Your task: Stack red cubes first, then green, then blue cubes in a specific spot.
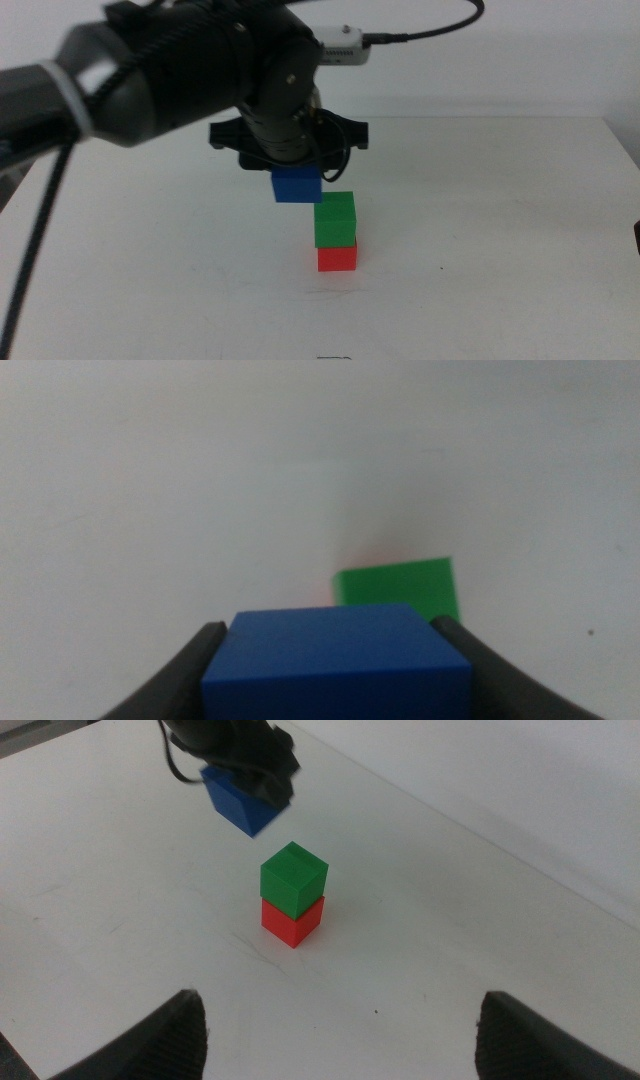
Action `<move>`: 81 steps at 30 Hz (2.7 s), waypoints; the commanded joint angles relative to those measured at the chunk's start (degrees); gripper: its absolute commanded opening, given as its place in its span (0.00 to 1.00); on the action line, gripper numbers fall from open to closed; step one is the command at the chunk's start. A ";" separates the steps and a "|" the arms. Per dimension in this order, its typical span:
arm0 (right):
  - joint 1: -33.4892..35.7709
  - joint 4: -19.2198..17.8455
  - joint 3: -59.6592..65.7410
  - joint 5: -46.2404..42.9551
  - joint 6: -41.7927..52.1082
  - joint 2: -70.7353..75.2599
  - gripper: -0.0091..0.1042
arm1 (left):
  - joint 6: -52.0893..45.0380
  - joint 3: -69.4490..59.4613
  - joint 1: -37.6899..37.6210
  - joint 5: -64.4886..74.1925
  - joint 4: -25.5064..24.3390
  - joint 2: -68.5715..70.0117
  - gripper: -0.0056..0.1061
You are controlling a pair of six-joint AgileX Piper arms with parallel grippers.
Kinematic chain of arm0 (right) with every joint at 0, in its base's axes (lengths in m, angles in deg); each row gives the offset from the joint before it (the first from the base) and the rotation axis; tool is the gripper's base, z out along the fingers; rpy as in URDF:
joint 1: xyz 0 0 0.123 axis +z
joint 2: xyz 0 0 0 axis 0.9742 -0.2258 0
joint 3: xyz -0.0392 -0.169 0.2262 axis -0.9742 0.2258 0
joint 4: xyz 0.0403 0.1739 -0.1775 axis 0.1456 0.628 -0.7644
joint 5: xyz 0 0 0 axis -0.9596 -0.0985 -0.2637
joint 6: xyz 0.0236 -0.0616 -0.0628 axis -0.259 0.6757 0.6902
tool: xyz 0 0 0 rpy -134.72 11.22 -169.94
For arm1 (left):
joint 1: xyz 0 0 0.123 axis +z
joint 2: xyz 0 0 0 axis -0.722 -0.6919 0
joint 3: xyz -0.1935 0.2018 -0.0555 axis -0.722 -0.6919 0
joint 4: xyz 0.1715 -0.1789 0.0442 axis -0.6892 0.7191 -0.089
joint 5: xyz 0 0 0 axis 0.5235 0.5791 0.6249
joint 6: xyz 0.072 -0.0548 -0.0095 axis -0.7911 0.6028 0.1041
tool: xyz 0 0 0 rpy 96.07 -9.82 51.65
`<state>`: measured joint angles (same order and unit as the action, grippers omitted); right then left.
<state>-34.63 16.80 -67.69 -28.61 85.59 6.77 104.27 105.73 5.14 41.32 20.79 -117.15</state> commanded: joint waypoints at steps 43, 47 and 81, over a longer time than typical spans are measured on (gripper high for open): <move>-0.32 -0.92 -1.28 -4.01 0.52 -0.13 0.78 | 6.48 2.59 -1.19 -14.13 2.87 -6.64 0.04; -0.32 -0.92 -1.28 -4.01 0.52 -0.13 0.78 | 6.60 2.59 -1.19 -13.92 2.73 -6.64 0.04; -0.32 -0.92 -1.28 -4.01 0.52 -0.13 0.78 | -10.50 5.07 -1.00 -11.79 2.04 -7.13 0.04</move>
<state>-34.63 16.80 -67.69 -28.61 85.59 6.77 93.76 109.03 4.20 32.07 23.76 -127.32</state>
